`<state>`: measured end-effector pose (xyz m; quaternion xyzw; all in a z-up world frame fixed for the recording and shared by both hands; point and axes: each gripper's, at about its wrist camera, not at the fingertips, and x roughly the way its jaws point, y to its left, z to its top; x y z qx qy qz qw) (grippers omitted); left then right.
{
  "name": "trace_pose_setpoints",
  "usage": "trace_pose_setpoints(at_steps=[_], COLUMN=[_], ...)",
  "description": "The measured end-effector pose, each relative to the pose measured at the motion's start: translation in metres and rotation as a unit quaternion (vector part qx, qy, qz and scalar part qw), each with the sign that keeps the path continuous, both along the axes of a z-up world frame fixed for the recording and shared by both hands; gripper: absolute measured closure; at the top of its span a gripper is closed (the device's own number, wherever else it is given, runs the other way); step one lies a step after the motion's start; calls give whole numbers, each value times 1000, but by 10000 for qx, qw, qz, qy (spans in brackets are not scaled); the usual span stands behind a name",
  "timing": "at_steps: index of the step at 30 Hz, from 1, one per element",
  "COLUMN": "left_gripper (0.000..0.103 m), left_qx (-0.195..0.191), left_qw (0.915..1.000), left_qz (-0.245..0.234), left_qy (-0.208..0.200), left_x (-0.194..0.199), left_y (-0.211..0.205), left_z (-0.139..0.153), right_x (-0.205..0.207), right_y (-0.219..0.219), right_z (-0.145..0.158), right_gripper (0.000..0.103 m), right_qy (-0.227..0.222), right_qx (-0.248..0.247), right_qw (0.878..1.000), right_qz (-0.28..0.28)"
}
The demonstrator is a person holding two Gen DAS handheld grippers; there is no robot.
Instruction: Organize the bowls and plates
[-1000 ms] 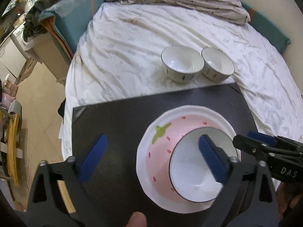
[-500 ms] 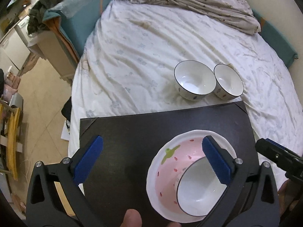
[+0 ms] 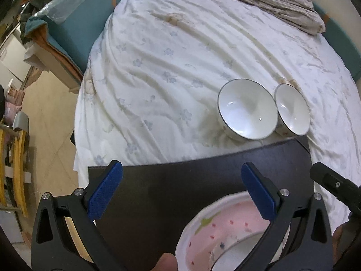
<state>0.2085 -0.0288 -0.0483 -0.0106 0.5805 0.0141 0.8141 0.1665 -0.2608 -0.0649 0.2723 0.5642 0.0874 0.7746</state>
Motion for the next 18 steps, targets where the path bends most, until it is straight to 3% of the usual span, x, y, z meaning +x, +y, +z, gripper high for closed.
trace_pose_setpoints(at_steps=[7,9,11,12,15,18], left_gripper=[0,3,10,14,26,30], left_qx=[2,-156,-382,-428,-701,-788], left_qw=[10000,9997,9986,9982,9952,9945], left_qz=[0,5,29,43,111,27], left_qy=[88,207,358,426,669,689], left_x=[33,43,53,57,72,80], left_y=[-5,-6,-6,-6,-4,-7], left_z=[-18,-26,-34,-39,-56,-66], right_x=[37,48,55,58,65,74], right_y=[0,-3,-5,-5,-2,0], right_z=[-21,-34,-47,-53,-65,-70], right_gripper=[14,14,22,36,47,51], right_qy=[251,458,649,738,887,874], right_qx=[-123,106,491,583,785,673], right_qw=[9993,9982,9955,9941,9910,9913], right_qz=[-229,-363,-491,-545,-628,-713])
